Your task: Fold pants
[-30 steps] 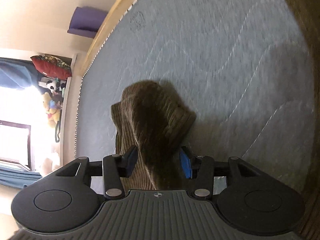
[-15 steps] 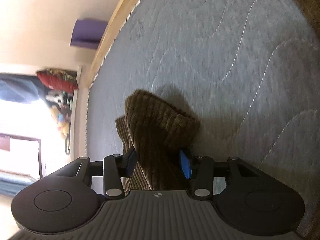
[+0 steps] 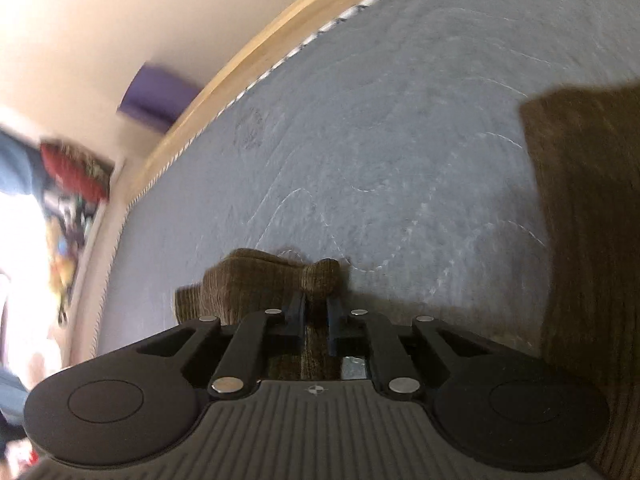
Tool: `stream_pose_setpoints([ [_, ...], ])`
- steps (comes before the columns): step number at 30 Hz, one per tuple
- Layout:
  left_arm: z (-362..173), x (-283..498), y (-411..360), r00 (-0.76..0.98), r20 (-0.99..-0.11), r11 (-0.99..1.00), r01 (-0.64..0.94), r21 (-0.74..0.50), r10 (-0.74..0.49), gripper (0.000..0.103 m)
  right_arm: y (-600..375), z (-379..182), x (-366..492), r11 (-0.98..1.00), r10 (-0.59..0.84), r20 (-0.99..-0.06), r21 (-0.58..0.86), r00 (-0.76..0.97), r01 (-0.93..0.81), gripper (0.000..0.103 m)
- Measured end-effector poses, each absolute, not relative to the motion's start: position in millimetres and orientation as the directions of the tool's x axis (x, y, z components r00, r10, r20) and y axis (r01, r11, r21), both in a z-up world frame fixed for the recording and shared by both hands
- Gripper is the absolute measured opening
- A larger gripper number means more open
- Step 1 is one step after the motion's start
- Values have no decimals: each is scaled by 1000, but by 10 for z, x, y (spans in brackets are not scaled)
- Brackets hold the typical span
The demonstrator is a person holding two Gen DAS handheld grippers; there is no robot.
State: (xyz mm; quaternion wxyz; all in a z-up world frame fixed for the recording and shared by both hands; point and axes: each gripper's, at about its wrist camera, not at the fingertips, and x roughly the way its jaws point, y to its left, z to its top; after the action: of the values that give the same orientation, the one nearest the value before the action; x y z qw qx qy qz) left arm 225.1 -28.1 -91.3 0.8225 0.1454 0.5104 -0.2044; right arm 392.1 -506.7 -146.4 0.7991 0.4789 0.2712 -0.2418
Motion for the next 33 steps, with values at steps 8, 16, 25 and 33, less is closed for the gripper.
stream_pose_setpoints([
  [8,-900,2186,-394,416,-862,870,490,-57,-291,10,-5167,-1104,3750,448,-420,-692,405,587,797,7],
  [16,-741,2133,-250,425,-839,877,466,-118,-339,45,-5033,-1034,3771,439,-537,-719,209,441,874,18],
  [25,-521,2429,990,542,-832,986,-167,32,119,73,-3568,-978,4397,888,-32,-706,304,707,344,56],
  [33,-881,2322,2117,410,-881,929,-360,81,235,84,-3074,-1367,4736,880,58,-799,323,598,347,70],
])
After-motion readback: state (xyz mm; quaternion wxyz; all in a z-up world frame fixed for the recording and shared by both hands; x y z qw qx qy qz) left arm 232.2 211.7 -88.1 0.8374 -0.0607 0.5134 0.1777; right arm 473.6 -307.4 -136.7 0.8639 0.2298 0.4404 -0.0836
